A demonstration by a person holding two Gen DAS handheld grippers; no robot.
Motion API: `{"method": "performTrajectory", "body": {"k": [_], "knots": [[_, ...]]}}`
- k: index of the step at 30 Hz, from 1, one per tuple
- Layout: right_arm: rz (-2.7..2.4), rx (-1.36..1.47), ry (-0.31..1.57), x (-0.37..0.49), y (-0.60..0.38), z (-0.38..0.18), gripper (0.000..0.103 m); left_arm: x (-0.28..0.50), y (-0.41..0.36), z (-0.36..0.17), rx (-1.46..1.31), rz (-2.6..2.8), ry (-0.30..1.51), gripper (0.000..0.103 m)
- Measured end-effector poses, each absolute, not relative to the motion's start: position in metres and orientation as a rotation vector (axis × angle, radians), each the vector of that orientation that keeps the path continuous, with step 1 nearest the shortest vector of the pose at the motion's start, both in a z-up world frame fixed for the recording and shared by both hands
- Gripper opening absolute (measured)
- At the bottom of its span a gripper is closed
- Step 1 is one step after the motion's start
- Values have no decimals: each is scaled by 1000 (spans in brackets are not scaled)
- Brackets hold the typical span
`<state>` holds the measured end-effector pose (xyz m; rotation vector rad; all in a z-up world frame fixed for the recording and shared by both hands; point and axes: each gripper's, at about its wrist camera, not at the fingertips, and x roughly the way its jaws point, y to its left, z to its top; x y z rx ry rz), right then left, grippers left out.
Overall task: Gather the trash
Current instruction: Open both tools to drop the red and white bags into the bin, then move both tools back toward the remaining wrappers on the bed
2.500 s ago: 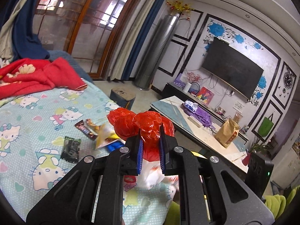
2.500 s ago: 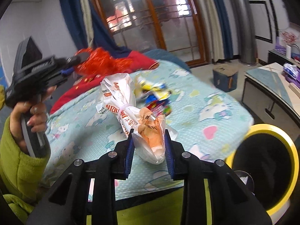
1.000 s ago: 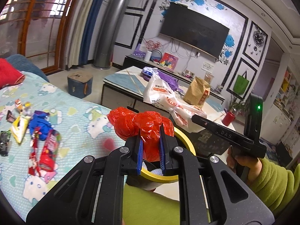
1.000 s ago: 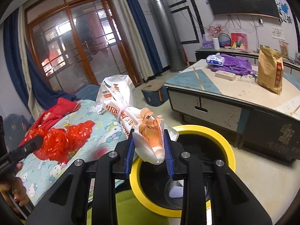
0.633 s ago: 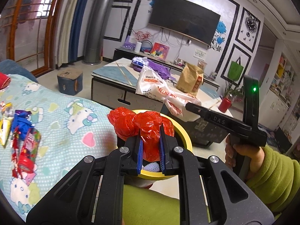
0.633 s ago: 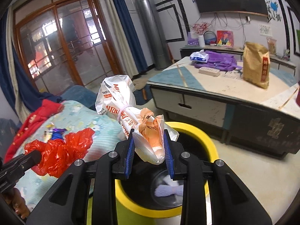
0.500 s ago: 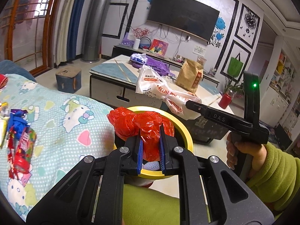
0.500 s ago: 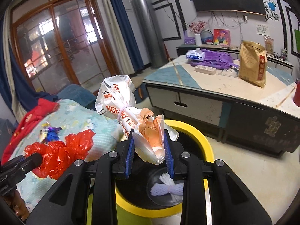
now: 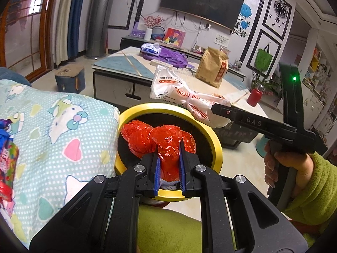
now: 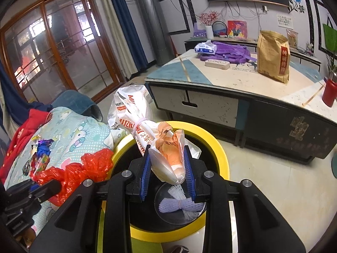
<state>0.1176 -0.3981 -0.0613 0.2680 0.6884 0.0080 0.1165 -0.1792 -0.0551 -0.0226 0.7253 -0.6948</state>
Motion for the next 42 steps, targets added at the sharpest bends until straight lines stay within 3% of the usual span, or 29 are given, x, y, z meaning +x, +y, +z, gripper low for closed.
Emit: {"method": "performTrajectory", "body": {"k": [14,19,21,23,27,29,31,42], "knots": [[-14,304,748,127,-402,-78,31,131,-194,-81,7,-709,801,9],[-26,321,743,128,-406,-79,41,138,-202,-84,18,-704,815,10],[-31,328,741,128,-408,-79,44,141,-203,-85,21,-694,821,15],[-37,336,739,128,-410,-80,44,144,-203,-88,12,-683,833,38],[-41,334,731,128,-411,-79,52,144,-198,-89,-6,-659,841,60],[-40,335,728,127,-410,-78,55,143,-194,-87,-22,-646,841,81],[-39,333,726,127,-410,-77,56,142,-189,-84,-40,-633,833,91],[-30,293,688,123,-401,-67,66,132,-171,-64,-64,-574,771,92]]}}
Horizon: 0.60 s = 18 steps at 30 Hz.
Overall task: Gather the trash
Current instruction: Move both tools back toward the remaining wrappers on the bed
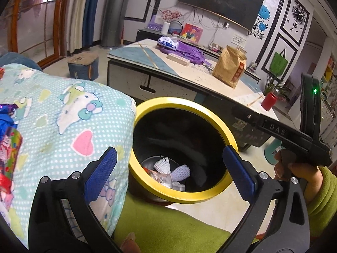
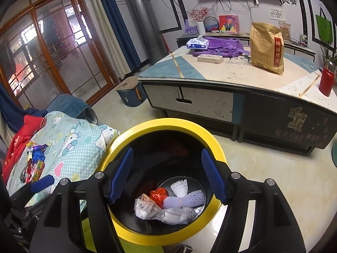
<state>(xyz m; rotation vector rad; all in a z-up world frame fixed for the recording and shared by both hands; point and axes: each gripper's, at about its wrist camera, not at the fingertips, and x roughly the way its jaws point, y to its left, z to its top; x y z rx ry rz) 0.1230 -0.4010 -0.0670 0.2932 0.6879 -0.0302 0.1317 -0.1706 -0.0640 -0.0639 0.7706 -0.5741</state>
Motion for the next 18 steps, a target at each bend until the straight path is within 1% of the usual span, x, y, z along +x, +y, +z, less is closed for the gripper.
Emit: {"method": "performTrajectory", "body": {"k": [4,12,18], "knots": [[-17,268,665,120,-395,-62,68,127,-164,-54,-63,-548,737,92],[52,202,568,106,-370,-38,77,125,-143,-39,-86,-475,698,92],[109,153,511,96,-348,-21,82,121,-126,-33,-99,-425,674,92]]}}
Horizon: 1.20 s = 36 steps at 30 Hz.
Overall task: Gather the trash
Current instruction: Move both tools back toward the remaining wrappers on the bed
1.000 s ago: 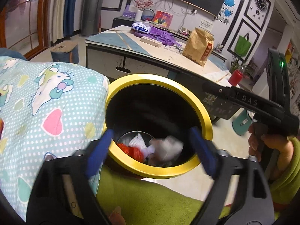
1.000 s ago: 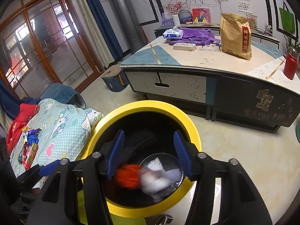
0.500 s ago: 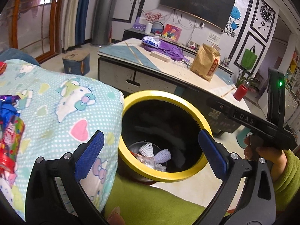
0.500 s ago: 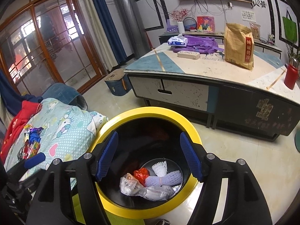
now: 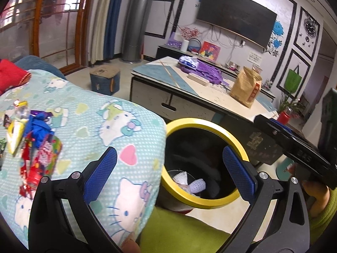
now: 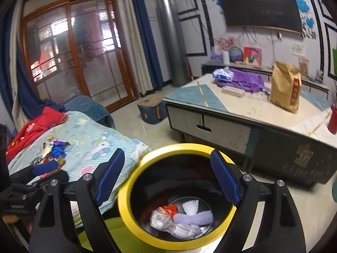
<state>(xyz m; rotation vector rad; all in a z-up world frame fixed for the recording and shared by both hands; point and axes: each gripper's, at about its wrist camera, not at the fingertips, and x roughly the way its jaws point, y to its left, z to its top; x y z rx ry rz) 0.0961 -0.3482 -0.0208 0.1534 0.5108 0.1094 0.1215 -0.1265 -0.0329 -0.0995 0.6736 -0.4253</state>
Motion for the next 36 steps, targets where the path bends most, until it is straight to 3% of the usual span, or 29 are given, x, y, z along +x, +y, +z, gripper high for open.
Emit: {"method": "performTrajectory", "body": {"k": [36], "knots": [[401,-39,548,78,-214,-14,86,110,-3,-4,-210,-119,526,92]]}}
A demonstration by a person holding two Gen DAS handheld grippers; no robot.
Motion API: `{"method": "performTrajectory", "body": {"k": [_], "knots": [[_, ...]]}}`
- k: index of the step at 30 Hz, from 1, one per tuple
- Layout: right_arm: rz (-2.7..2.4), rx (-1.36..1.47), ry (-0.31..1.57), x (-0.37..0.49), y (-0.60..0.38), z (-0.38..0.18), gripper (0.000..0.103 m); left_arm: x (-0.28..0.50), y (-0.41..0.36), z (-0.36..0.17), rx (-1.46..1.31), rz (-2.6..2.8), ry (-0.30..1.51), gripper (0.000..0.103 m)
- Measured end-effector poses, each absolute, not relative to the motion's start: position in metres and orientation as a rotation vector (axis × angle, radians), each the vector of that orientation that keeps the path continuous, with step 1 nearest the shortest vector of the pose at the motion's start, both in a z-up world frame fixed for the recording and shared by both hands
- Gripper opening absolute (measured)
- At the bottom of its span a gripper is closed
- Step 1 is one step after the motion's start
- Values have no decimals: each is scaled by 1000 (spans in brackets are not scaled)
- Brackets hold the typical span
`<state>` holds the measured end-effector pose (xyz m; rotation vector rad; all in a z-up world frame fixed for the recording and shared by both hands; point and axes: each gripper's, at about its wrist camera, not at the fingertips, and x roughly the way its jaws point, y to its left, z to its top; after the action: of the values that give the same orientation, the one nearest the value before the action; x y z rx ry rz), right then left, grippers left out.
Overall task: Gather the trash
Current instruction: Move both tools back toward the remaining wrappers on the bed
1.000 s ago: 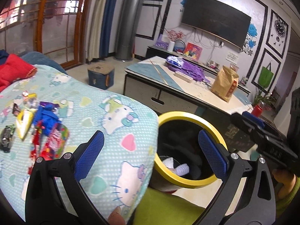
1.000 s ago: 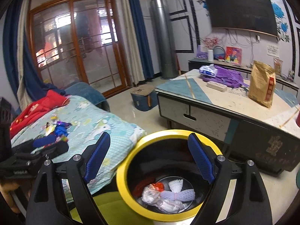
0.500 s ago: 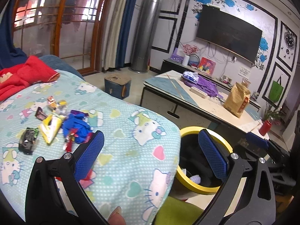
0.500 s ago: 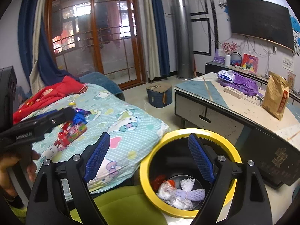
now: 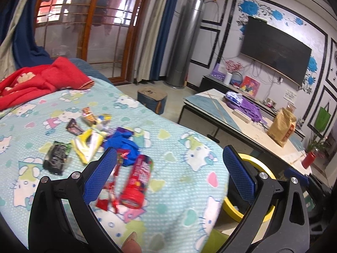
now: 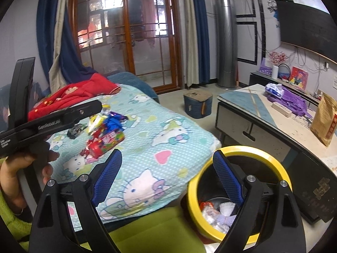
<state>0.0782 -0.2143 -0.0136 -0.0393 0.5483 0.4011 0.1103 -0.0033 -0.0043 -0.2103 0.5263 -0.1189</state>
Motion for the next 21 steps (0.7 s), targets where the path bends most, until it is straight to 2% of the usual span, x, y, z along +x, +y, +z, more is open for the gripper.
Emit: {"method": "performTrajectory", "body": {"k": [21], "knots": [[524,-35,661,116,-128,-29,86,113,104,-14,-298,104,547,92]]}}
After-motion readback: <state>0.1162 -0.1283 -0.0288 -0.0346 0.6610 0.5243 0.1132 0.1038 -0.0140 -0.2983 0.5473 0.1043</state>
